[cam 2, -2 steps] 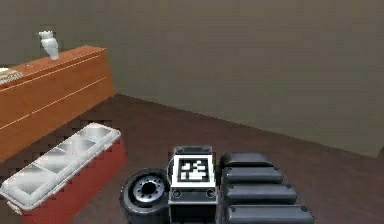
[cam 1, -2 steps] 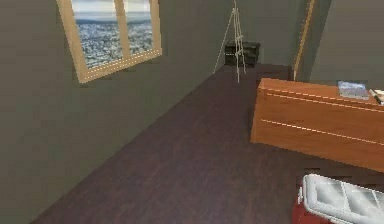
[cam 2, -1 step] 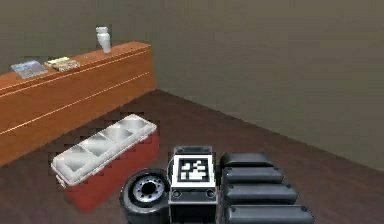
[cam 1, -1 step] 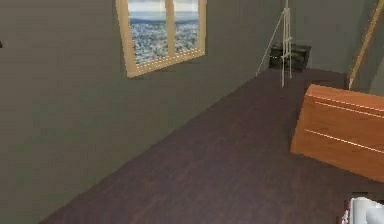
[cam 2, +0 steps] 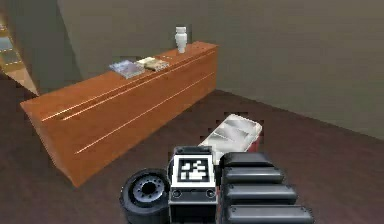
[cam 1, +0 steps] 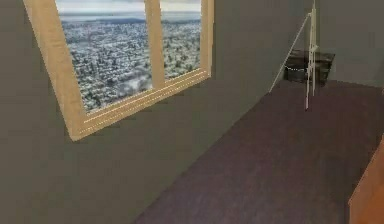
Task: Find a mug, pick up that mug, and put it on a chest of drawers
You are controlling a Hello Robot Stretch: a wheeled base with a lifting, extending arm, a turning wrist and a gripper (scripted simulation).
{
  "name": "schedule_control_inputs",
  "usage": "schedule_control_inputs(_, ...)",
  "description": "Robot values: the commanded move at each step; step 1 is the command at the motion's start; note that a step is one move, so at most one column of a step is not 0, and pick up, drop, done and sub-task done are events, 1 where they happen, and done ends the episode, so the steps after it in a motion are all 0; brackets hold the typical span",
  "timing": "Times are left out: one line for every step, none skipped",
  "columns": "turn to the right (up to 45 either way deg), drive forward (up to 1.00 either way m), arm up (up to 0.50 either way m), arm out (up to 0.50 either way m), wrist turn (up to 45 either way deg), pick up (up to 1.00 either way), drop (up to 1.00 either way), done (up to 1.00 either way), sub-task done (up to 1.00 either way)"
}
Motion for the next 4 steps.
schedule_control_inputs(21.0, 0.00, 0.00, 0.00, 0.0, 0.00, 0.00, 0.00, 0.00)
schedule_control_inputs(0.0, 1.00, 0.00, 0.00, 0.0, 0.00, 0.00, 0.00, 0.00)
schedule_control_inputs(15.0, 0.00, 0.00, 0.00, 0.0, 0.00, 0.00, 0.00, 0.00)
schedule_control_inputs(0.0, 1.00, 0.00, 0.00, 0.0, 0.00, 0.00, 0.00, 0.00)
